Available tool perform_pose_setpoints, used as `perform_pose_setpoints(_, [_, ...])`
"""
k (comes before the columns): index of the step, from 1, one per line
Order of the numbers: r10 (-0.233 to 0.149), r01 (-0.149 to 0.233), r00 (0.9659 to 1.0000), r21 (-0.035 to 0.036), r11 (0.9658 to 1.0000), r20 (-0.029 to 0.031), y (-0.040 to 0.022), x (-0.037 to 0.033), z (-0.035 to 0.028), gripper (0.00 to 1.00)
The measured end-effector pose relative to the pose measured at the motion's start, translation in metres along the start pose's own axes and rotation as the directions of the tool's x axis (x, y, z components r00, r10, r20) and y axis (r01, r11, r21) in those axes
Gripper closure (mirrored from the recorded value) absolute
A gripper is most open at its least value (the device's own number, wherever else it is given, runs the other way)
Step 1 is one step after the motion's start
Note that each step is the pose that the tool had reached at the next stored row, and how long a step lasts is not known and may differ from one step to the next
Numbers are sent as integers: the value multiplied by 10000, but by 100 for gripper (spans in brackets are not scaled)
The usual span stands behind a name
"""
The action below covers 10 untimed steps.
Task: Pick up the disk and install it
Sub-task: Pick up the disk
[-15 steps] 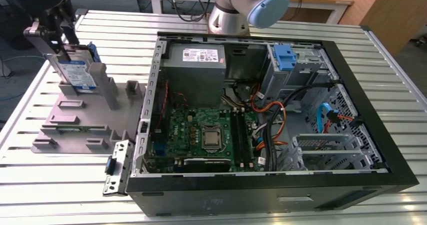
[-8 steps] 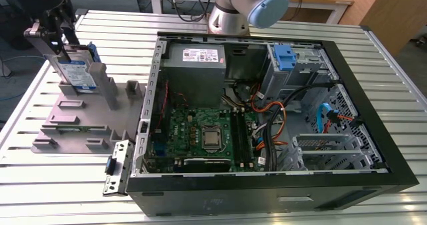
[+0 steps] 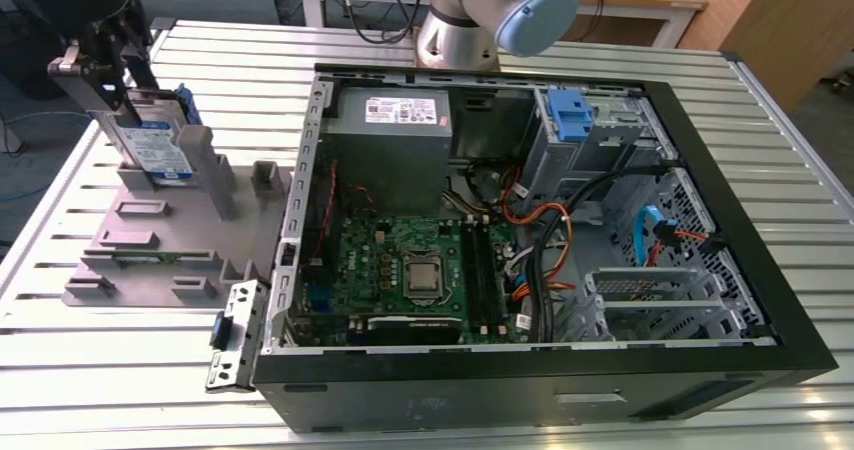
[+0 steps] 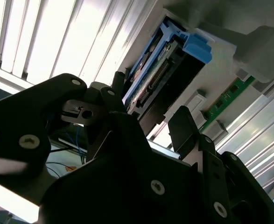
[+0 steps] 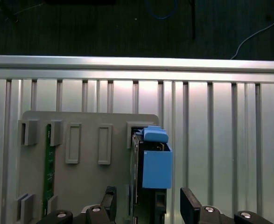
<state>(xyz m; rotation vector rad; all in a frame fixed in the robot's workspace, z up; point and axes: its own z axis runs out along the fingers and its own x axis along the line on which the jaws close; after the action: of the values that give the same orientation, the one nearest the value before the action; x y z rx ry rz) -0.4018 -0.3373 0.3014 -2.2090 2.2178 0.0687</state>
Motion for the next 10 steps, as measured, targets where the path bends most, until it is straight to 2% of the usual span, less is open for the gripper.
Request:
perform_pose_setpoints(8, [-1,1,10000,1,10000,-3,0,0,1,37])
perform_pose_setpoints(9, [0,0,10000,1,10000,-4,0,0,1,43])
perform_pose_setpoints(10, [0,0,10000,1,10000,-4,0,0,1,43])
